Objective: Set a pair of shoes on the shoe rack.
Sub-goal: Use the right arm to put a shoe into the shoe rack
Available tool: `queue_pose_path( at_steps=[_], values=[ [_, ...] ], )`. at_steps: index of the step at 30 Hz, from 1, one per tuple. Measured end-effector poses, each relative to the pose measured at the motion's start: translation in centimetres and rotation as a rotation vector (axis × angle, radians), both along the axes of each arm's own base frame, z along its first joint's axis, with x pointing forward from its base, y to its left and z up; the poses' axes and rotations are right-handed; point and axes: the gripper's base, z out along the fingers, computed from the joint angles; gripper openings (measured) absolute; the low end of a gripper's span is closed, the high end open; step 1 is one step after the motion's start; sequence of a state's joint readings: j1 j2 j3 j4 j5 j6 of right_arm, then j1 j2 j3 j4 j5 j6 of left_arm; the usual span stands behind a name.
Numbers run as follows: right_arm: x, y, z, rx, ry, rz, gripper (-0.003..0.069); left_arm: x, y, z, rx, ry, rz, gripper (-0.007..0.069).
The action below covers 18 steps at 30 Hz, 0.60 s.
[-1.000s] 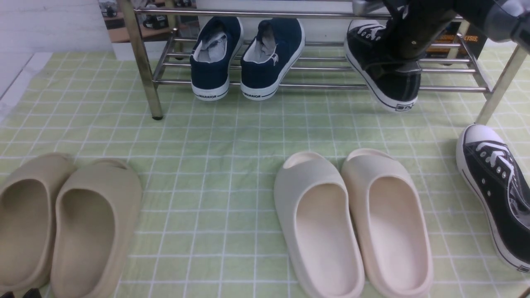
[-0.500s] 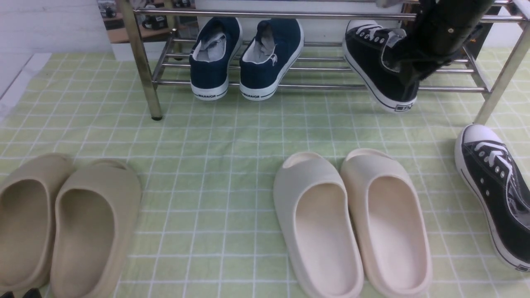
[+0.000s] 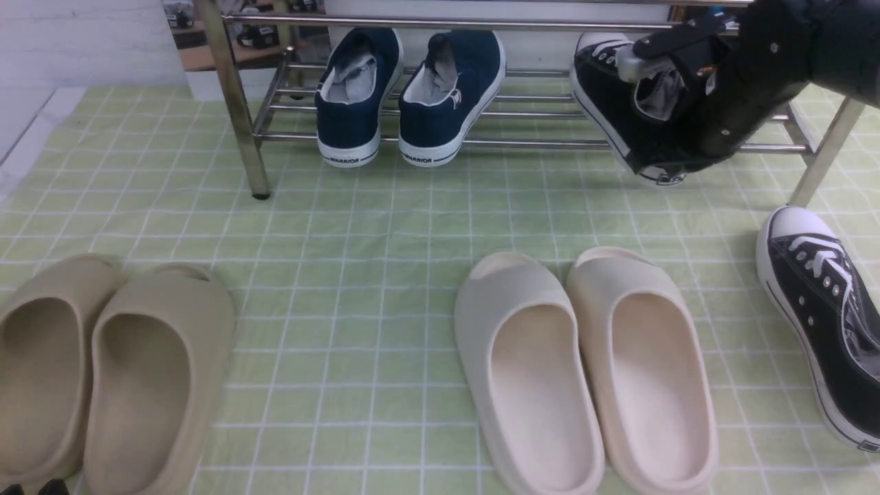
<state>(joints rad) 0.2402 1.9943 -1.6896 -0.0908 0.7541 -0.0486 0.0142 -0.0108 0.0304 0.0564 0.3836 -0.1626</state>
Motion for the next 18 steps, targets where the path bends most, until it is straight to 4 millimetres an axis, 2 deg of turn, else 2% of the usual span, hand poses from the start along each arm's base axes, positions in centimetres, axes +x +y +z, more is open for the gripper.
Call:
queue_pose_path(
  at_steps=[4,8,13,15,16,18],
  values=[
    [0.7,0.0,-0.1,0.000,-0.040,-0.022,-0.0003,0.0,0.0,0.0,0.000,0.000,0.000,0.0239],
    [1.3,0.1,0.8,0.012,-0.094,-0.023,0.0000,0.0,0.0,0.0,0.000,0.000,0.000,0.0239],
    [1.2,0.1,1.3,0.017,-0.077,-0.030,0.0027,0.0,0.0,0.0,0.000,0.000,0.000,0.0239],
    [0.7,0.1,1.6,0.019,0.000,-0.046,0.0097,0.0,0.0,0.0,0.000,0.000,0.000,0.0239],
    [0.6,0.0,1.6,0.016,0.016,-0.048,0.0104,0.0,0.0,0.0,0.000,0.000,0.000,0.0239],
    [-0.2,-0.1,2.3,0.003,0.103,-0.053,0.0214,0.0,0.0,0.0,0.000,0.000,0.000,0.0239]
  ],
)
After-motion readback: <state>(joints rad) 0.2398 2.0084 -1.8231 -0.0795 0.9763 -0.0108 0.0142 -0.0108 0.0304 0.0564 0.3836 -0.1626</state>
